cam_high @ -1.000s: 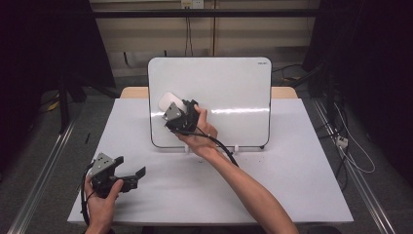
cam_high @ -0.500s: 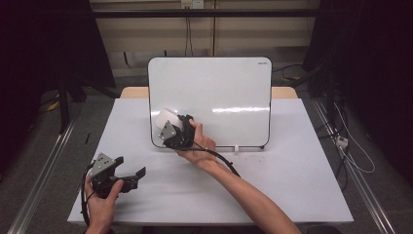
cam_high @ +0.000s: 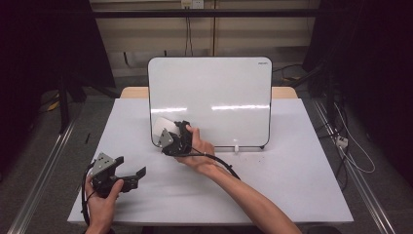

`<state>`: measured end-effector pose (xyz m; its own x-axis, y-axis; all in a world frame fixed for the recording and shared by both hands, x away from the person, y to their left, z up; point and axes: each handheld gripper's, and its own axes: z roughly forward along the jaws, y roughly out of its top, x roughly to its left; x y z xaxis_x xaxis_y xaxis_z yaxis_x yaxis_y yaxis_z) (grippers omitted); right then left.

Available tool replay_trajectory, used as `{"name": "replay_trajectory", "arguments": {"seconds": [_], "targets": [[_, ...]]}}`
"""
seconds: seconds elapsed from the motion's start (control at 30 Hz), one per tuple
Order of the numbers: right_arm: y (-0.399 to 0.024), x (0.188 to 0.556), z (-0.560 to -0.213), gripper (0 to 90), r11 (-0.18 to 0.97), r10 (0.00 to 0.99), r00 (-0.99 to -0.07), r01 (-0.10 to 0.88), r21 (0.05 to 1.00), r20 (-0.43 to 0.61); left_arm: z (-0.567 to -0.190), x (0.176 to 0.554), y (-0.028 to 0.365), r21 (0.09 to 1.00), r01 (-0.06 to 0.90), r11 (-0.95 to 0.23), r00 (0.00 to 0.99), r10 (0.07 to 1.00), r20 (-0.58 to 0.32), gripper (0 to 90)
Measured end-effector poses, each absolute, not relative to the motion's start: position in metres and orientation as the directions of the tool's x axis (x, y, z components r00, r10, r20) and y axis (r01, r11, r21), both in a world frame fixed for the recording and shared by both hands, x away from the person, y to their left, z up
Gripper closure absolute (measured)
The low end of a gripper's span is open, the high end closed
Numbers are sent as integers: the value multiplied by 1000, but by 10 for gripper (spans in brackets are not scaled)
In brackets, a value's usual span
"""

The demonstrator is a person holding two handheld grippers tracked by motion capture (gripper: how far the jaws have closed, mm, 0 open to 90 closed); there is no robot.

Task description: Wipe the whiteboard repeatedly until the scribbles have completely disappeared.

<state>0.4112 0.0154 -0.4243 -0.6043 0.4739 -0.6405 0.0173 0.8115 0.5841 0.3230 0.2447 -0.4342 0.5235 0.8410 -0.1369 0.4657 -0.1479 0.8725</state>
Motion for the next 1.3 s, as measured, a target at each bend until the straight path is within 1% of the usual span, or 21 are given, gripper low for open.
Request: {"name": "replay_trajectory", "arguments": {"seconds": [0.17,0.23,0.27,0.3,0.4,0.5,0.6,0.77,0.93,1.0,1.27,1.3], "targets": [[9,414,-420,317,801,497,-599,39,597,-628,-434,323,246,873,462,-154,527,840,-130,60],[2,419,-414,317,780,534,-584,63,622,-611,-434,322,246,873,464,-152,525,841,-133,60],[2,419,-414,317,780,534,-584,63,622,-611,-434,322,246,873,464,-153,525,841,-132,60],[-4,425,-408,317,753,573,-566,79,653,-592,-434,322,246,873,464,-153,524,841,-131,60],[-9,433,-398,317,733,600,-552,90,674,-579,-434,322,245,874,464,-146,521,843,-135,60],[-8,442,-389,317,712,629,-533,105,694,-565,-434,322,245,873,466,-146,522,842,-138,60],[-6,451,-380,317,707,637,-523,104,700,-566,-434,323,245,874,464,-145,523,841,-138,60],[3,459,-372,317,682,667,-497,108,724,-554,-434,323,245,874,465,-144,523,841,-140,60],[7,457,-376,317,683,672,-476,103,723,-567,-434,324,244,873,464,-149,528,838,-137,60],[10,453,-379,317,704,647,-489,89,705,-585,-434,325,243,872,465,-154,531,837,-135,60],[24,442,-396,317,703,633,-511,65,708,-582,-435,325,242,872,464,-155,532,836,-134,60],[29,437,-401,317,718,610,-528,54,694,-590,-434,325,242,872,465,-154,532,836,-136,60]]}}
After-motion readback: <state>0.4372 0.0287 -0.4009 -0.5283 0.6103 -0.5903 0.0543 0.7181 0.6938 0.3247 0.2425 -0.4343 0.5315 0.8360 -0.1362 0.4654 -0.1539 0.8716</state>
